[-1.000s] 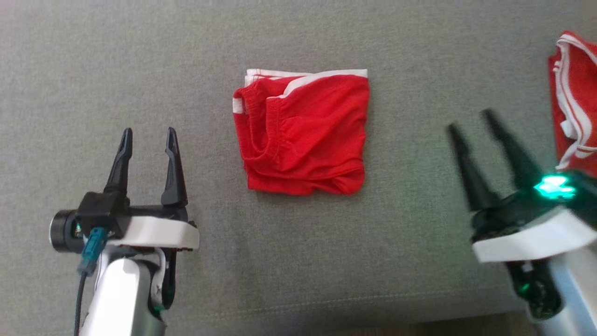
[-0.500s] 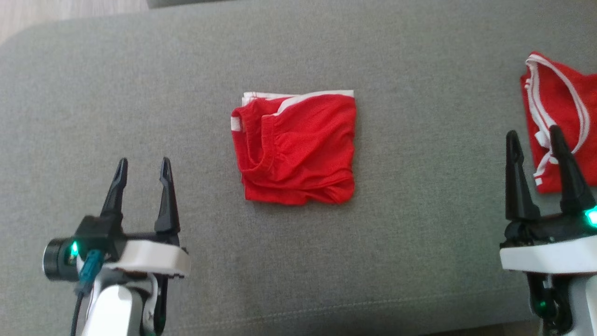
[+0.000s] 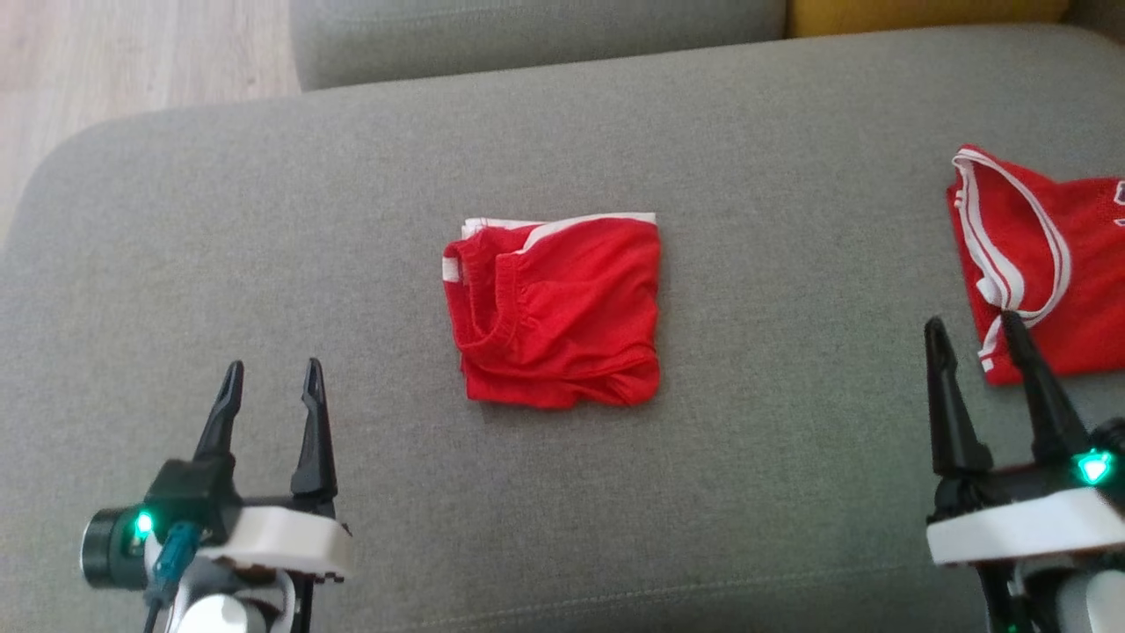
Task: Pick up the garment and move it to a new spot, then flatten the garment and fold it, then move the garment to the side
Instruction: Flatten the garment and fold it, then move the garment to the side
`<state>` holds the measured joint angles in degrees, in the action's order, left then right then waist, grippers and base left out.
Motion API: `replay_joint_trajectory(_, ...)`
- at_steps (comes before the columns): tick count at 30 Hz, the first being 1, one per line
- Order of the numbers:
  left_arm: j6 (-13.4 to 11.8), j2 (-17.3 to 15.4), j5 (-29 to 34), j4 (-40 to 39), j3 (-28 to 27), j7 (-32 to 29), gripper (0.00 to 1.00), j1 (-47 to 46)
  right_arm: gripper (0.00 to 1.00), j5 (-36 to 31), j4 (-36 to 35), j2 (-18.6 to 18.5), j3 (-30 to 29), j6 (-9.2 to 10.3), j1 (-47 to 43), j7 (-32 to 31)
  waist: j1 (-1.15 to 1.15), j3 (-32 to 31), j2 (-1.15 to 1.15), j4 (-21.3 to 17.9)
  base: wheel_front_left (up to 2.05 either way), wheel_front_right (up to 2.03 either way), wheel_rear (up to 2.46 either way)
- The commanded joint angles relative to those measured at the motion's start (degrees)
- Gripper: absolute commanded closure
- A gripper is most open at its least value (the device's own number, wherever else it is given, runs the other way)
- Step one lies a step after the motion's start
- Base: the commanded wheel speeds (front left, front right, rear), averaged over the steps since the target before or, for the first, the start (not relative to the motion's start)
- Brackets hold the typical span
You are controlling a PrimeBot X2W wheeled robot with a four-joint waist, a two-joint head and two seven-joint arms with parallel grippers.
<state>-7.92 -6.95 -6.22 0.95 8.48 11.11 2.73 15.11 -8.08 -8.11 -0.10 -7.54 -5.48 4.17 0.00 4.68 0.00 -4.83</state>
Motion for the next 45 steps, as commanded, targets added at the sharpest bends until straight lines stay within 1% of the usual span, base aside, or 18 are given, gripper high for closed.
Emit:
replay_joint_trajectory(1,-0.36,-0.95,-0.6,-2.3,-1.88,-0.12,0.0,-1.43,0.0,-0.36,-1.73,-0.62,0.86,0.05,0.65,-0.08,0.0,-0.29,0.0,0.03,0.0,0.0,0.0)
replay_joint_trajectory(10,-0.83,-1.23,-0.7,-3.17,-1.45,-0.6,0.0,-0.36,0.0,-0.68,-2.16,-0.46,0.94,0.05,-0.61,-1.4,0.0,-1.09,0.0,0.15,0.0,0.0,0.0)
replay_joint_trajectory(37,-2.24,-1.72,-0.88,-3.19,-0.61,0.17,0.0,-1.2,0.0,-0.29,-2.68,-0.74,0.89,0.05,-0.36,-1.94,0.0,-1.11,0.0,1.02,0.0,0.0,0.0)
replay_joint_trajectory(42,-2.21,-1.91,-0.35,-3.54,0.0,0.46,0.0,-2.25,0.0,0.43,-1.45,-0.87,0.51,0.05,0.05,-3.13,0.0,-0.19,0.0,1.97,0.0,0.0,0.0)
replay_joint_trajectory(45,-1.94,-1.8,0.03,-4.26,0.74,0.91,0.0,-4.0,0.0,0.87,0.67,-1.52,0.36,0.05,1.61,-4.11,0.0,1.71,0.0,3.49,0.0,0.0,0.0)
